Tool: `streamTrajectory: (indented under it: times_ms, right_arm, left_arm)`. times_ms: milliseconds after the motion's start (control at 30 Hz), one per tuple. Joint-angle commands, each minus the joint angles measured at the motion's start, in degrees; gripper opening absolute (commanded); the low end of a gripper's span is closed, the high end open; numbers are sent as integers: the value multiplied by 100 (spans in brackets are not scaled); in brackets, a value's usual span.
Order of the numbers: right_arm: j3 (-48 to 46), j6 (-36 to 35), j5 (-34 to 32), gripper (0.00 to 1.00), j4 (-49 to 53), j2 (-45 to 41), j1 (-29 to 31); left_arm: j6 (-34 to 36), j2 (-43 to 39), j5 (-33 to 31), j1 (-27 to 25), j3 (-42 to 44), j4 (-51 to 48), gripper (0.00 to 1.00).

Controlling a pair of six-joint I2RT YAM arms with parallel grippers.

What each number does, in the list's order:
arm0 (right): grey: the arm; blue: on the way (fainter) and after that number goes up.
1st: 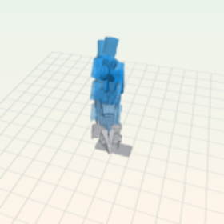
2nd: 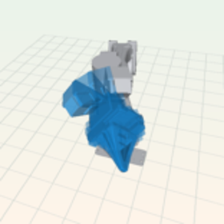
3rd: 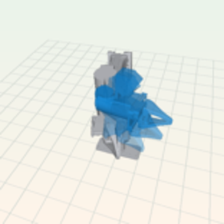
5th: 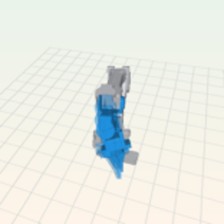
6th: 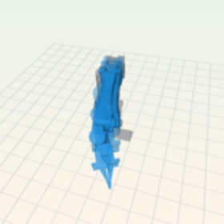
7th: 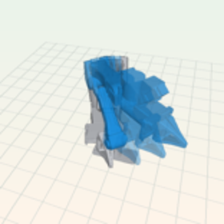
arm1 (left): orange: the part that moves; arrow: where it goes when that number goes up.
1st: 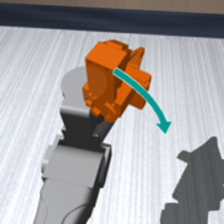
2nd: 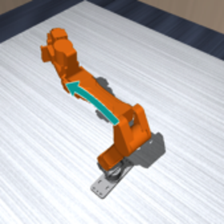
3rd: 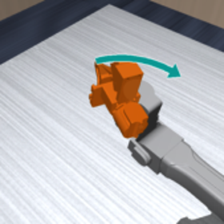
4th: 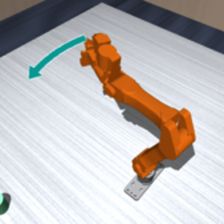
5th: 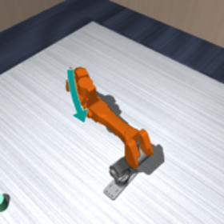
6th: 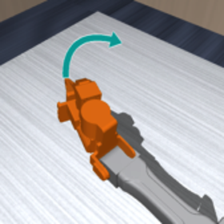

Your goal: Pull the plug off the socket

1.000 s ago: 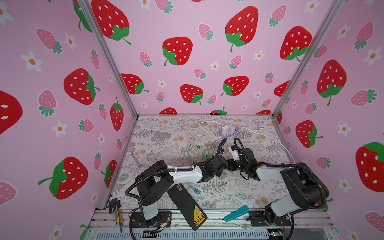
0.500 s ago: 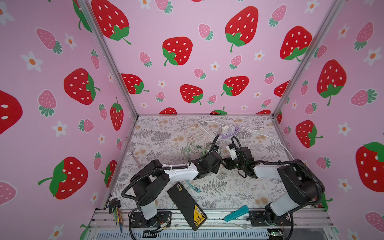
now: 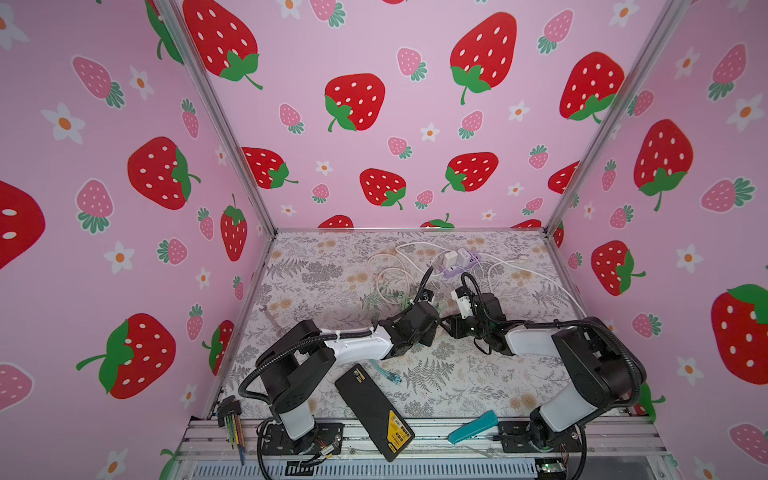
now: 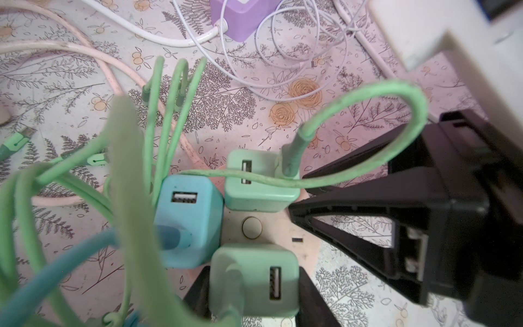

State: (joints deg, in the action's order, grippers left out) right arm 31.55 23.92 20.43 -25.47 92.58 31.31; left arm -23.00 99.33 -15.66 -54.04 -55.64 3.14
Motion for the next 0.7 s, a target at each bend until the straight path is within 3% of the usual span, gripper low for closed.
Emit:
streamTrajectory:
  times_ms: [0, 267, 400, 667]
  right_arm:
    - [-218, -134, -299, 38, 870, 151, 24]
    - [-232, -162, -156, 39, 824, 125, 42]
    - [-268, -143, -76, 45, 752, 86, 58]
    - [-229, -151, -30, 46, 746, 129, 86]
  left_arm:
    - [7, 165, -676, -151, -391, -302, 23]
    - [195, 469, -1223, -421, -746, -621, 23]
    - [124, 440, -1100, -424, -680, -498, 23]
    - [-225, 344, -554, -290, -422, -83, 23]
